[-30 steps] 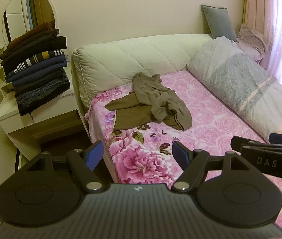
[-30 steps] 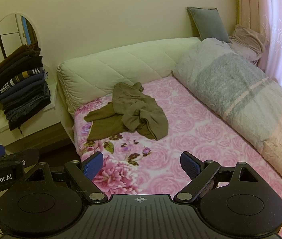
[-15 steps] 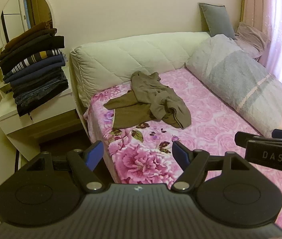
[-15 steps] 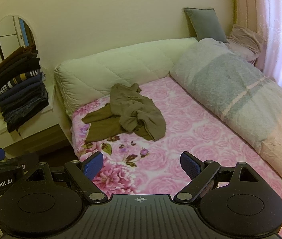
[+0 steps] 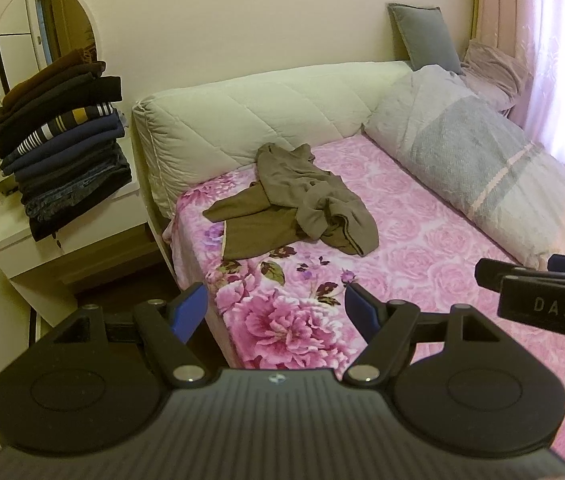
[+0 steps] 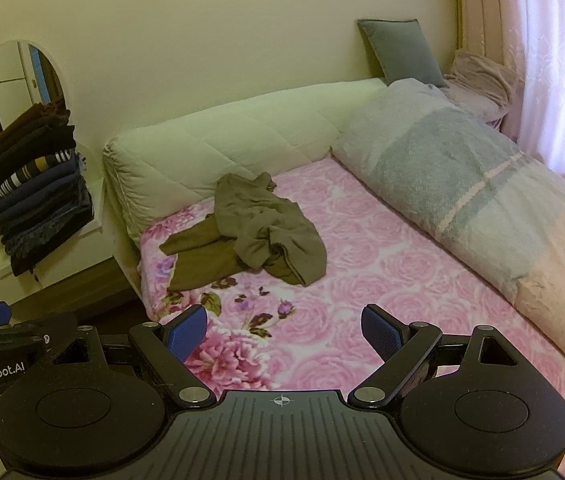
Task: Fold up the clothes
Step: 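Approach the crumpled olive-green garment on the bed with both tools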
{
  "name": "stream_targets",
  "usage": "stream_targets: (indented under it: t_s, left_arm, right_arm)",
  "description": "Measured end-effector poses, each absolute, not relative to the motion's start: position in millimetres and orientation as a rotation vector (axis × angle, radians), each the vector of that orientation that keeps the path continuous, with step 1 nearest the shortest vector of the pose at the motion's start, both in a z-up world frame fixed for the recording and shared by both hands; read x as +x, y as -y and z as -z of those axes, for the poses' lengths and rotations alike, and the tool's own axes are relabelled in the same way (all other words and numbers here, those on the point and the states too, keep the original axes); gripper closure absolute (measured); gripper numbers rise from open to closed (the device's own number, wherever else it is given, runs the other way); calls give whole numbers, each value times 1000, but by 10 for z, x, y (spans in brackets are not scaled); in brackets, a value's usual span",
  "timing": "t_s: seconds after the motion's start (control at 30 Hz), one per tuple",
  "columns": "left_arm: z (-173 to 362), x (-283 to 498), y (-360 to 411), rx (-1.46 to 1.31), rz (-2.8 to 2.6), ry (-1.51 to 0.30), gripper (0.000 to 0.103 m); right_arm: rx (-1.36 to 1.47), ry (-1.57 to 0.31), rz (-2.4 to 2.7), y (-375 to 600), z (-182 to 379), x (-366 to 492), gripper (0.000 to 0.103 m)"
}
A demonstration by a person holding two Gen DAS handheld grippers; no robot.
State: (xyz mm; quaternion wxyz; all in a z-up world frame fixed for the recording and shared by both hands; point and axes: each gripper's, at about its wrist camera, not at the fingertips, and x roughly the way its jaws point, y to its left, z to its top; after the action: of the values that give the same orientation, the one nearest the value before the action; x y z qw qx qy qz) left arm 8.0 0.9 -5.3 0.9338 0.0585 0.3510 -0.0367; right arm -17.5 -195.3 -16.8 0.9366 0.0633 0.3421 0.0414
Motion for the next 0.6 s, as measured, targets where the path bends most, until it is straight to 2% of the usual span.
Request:
stream_targets:
  t_s: [0.3, 0.6]
  left_arm:
    - [137, 438, -154, 124, 97, -750, 30]
    - [342, 1339, -347, 122, 154, -817, 30]
  right_arm:
    - [140, -715, -60, 1857, 224, 74, 16]
    - [150, -787, -10, 1713, 429, 765, 16]
